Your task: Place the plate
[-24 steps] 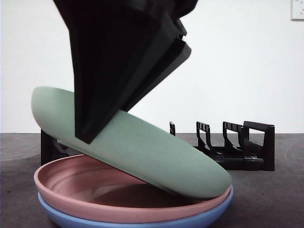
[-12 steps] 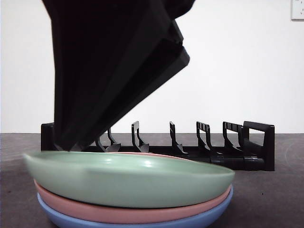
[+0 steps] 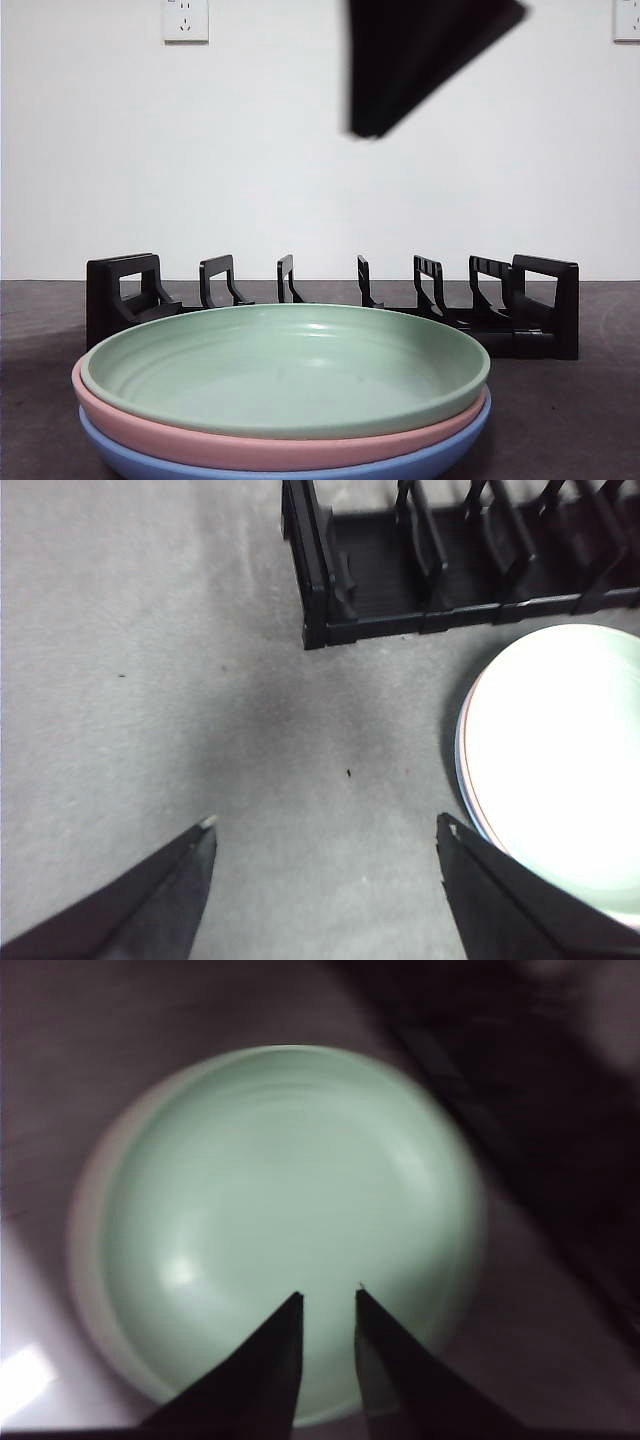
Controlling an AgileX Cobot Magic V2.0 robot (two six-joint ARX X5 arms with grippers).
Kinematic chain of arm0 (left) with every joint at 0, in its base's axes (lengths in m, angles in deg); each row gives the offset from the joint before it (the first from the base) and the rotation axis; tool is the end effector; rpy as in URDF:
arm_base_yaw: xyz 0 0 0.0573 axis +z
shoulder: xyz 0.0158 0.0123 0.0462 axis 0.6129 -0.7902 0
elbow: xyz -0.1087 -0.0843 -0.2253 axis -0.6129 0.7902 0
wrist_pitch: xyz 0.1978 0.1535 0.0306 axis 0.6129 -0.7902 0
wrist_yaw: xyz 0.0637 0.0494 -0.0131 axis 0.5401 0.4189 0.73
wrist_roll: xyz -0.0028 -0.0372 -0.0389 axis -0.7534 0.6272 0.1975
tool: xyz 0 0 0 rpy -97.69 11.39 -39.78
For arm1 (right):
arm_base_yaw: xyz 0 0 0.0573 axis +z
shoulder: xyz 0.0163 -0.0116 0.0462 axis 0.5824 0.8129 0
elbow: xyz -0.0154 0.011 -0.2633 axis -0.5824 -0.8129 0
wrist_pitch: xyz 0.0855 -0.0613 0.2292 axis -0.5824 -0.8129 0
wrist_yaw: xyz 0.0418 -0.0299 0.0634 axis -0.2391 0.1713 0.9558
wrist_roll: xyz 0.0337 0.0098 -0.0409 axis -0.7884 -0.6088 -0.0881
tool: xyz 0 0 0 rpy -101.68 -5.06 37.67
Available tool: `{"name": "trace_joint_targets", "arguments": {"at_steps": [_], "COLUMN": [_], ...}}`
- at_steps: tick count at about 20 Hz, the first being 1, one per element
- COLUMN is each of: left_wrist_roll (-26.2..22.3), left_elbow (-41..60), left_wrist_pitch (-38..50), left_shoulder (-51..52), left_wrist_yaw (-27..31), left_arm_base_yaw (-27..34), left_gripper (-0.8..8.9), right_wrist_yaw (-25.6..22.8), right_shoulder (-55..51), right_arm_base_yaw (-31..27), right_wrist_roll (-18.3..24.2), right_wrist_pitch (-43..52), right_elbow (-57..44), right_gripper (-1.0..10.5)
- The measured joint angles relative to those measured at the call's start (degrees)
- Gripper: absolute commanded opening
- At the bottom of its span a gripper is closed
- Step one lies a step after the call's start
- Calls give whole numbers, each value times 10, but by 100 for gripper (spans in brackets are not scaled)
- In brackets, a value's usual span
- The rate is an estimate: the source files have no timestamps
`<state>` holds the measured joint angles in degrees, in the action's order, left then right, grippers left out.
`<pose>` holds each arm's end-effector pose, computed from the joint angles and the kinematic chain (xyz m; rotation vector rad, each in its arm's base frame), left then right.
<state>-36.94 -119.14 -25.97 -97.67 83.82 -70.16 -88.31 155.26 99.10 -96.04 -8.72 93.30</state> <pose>0.0889 -0.0499 0.3190 -0.0030 0.8224 -0.2240 0.1122 0.2072 0.2885 -0.4437 0.8023 0.6917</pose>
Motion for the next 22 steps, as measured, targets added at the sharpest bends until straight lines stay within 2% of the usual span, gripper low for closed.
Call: {"name": "trace_joint_targets", "arguments": {"at_steps": [2, 6, 8, 10, 12, 13, 14, 16, 18, 22], "left_wrist_roll": [0, 0, 0, 0, 0, 0, -1, 0, 0, 0], "left_elbow": [0, 0, 0, 0, 0, 0, 0, 0, 0, 0], "left_wrist_pitch": [32, 102, 133, 140, 124, 121, 121, 125, 128, 133], "left_shoulder": [-32, -55, -60, -59, -58, -57, -57, -56, -55, -55], "left_wrist_yaw": [0, 0, 0, 0, 0, 0, 0, 0, 0, 0], "left_arm_base_yaw": [0, 0, 0, 0, 0, 0, 0, 0, 0, 0], "left_gripper": [348, 344, 344, 344, 339, 214, -4, 7, 7, 7], "right_wrist_yaw": [-8, 3, 47, 86, 104, 111, 111, 118, 146, 145], "right_shoulder": [-27, -50, -49, -49, -49, -49, -49, -49, -49, -49], "right_arm_base_yaw": [-68, -230, -311, -367, -391, -395, -396, -395, -395, -395], "right_wrist_roll": [9, 49, 68, 75, 76, 75, 76, 78, 78, 78], "right_wrist_pitch": [-3, 31, 63, 83, 68, 61, 62, 76, 77, 80], "right_elbow": [0, 0, 0, 0, 0, 0, 0, 0, 0, 0], "right_gripper": [213, 228, 228, 228, 215, 75, 25, 22, 22, 22]}}
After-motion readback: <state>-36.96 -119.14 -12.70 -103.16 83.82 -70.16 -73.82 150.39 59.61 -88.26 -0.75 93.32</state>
